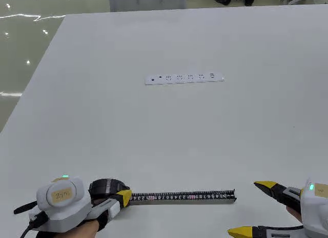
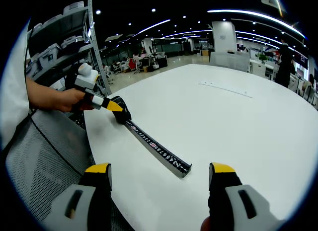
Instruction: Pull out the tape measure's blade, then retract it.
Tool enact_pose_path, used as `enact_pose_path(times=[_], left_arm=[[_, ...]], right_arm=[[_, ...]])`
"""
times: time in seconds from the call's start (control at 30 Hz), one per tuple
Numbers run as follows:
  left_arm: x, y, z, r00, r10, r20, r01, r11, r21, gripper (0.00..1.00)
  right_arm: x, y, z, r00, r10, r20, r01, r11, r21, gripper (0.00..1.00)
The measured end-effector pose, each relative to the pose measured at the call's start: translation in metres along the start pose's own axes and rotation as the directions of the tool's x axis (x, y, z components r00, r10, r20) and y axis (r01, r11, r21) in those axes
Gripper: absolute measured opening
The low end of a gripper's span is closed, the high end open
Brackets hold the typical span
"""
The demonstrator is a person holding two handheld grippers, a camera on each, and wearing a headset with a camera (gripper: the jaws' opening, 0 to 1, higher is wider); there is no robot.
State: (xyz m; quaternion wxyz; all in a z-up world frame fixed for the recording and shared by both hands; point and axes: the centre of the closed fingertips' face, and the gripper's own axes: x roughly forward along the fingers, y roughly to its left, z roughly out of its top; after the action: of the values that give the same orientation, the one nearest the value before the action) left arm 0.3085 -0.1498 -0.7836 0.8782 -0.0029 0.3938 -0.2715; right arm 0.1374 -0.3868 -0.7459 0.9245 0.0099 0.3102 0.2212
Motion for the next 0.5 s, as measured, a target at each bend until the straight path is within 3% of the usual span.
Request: enact_pose_path(times=[0.5], left_arm=[[0.0013, 0.0022, -0.0017, 0.9997, 0.022, -0.006, -0.022, 1.0, 0.016, 0.58]], right_arm=[[0.0072, -0.0014, 0.0024, 0.9999, 0.011, 0.003, -0.011, 1.0, -0.008, 0.79]])
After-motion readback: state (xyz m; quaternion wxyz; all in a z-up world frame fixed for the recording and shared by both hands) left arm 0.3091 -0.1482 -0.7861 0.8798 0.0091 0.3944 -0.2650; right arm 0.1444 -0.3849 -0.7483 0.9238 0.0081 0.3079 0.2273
